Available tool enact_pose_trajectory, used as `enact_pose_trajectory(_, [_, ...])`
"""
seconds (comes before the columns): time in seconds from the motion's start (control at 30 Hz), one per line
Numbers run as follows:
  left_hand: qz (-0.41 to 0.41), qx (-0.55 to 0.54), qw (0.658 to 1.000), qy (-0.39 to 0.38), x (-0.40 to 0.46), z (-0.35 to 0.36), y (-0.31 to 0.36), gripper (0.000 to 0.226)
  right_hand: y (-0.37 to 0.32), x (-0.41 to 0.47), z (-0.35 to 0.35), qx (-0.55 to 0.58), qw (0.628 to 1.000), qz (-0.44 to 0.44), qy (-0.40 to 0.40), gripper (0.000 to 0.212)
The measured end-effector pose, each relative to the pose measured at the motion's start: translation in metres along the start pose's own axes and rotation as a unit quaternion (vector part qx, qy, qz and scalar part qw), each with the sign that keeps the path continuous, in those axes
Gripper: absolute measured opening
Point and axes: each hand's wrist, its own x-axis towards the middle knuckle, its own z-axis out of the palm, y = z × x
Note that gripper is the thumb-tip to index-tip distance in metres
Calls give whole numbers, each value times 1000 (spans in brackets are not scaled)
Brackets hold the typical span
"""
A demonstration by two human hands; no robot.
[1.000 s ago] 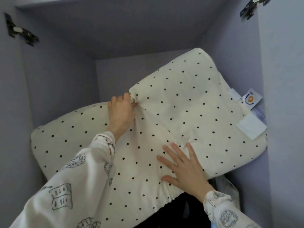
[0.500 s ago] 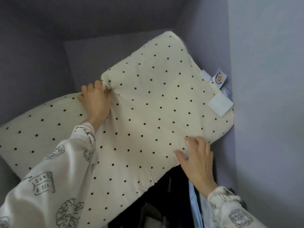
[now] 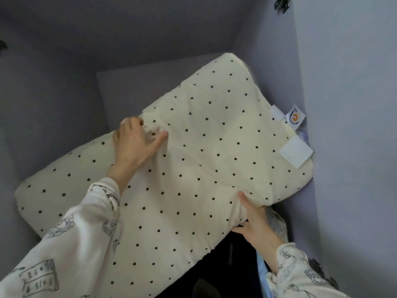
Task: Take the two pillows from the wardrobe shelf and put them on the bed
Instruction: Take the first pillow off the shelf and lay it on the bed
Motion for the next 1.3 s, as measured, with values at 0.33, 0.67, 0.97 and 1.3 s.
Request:
enact_pose_trajectory(0.33, [-8, 38, 984, -175, 37, -4, 8, 109, -1, 5, 9, 17, 999, -18, 20, 72])
enact_pose_trajectory(0.67, [54, -11, 997, -45, -3, -28, 23, 95, -5, -24, 9, 35, 999, -25, 3, 56])
enact_pose_trajectory(0.97, [-44, -112, 988, -95, -27, -53, 12, 111, -25, -67, -11, -2, 998, -65, -13, 56])
enact_pose_trajectory(1.3, [-242, -303, 917, -92, -116, -52, -34, 90, -57, -91, 14, -213, 944, -252, 26, 41])
